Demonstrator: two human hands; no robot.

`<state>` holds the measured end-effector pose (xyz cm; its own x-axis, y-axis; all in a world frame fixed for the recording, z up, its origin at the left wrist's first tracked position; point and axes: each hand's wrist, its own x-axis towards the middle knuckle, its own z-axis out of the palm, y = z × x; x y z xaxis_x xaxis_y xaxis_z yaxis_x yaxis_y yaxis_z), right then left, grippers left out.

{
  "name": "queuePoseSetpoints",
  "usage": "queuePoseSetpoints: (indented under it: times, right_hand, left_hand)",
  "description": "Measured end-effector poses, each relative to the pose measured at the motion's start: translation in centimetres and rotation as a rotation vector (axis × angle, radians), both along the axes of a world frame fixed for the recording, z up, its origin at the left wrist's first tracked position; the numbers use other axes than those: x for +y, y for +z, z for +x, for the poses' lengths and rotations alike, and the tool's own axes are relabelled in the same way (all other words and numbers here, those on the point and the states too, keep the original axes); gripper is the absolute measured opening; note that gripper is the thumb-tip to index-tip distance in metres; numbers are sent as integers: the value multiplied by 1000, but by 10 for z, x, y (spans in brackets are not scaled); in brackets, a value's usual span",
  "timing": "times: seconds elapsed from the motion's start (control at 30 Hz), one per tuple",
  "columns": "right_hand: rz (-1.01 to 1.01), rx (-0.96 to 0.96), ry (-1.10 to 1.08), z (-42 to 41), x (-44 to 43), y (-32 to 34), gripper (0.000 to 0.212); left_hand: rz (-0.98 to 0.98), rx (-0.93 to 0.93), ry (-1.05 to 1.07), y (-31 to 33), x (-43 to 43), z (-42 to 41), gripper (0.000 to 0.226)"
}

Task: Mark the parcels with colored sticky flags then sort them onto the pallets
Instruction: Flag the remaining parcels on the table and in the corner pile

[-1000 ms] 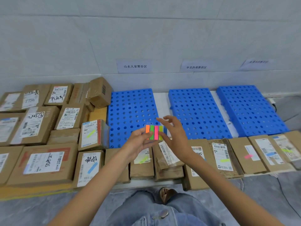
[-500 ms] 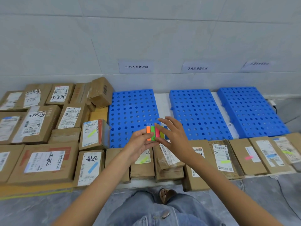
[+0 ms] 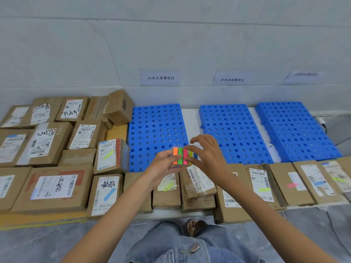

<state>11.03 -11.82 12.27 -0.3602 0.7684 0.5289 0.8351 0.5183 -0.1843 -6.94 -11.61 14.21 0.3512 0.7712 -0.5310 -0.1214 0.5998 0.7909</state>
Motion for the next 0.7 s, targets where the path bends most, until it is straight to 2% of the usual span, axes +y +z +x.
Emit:
queuePoseSetpoints:
  times: [0.1, 0.37, 0.43, 0.53, 0.7]
  right_hand:
    - [94, -76, 53, 1, -4, 0, 13]
    - [15, -170, 79, 1, -16, -2, 14]
    - [-64, -129, 59, 1, -17, -2, 10]
    - [-282, 64, 12, 1, -15, 3, 8]
    - [-521, 191, 21, 1, -9, 7, 9]
  left_hand:
    - [-30, -6, 9, -1, 0, 2, 23]
    - [-81, -4, 37, -6, -5, 8, 21]
    - [-51, 13, 4, -6, -7, 9, 21]
    - [5, 41, -61, -5, -9, 12, 28]
    - [32, 116, -16, -11, -10, 19, 35]
